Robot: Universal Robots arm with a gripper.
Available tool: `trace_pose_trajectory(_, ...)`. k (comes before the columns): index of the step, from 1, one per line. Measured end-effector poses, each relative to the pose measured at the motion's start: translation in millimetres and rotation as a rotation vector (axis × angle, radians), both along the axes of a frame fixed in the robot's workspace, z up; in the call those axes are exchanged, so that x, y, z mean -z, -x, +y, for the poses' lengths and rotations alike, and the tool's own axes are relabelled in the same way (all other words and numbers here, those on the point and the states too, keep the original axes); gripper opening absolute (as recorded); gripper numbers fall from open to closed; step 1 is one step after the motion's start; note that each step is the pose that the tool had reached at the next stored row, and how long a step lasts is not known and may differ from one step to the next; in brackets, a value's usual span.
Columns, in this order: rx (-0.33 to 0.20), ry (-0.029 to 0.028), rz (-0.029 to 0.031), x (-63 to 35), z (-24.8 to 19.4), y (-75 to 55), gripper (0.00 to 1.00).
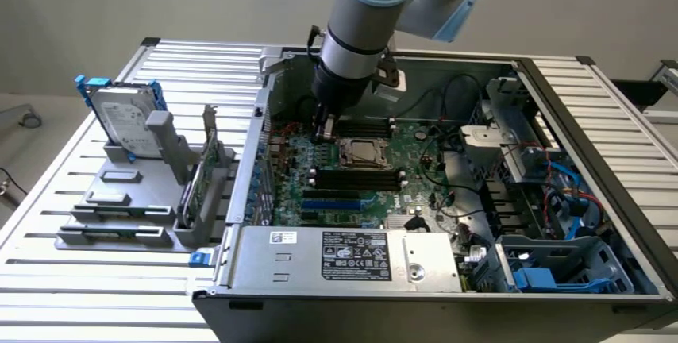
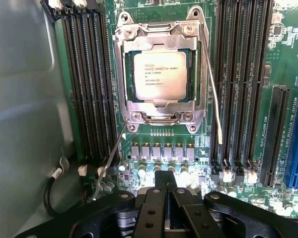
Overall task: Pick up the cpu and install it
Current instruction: 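Close the cpu cover, then install the first cpu locking lever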
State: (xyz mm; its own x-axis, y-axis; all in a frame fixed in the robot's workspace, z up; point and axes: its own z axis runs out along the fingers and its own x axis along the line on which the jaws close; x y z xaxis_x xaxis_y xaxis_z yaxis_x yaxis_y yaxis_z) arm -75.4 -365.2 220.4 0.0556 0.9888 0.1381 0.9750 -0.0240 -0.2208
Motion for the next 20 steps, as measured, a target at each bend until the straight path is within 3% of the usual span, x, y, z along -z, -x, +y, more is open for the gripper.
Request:
trace_pose_trajectory(14, 0.000, -0.0002, 0.0001, 0.0, 0.0, 0.4, 0.11)
trace_pose_trajectory(20, 0.044, -0.0321, 0.0000, 0.0, 0.0, 4.7, 0.11)
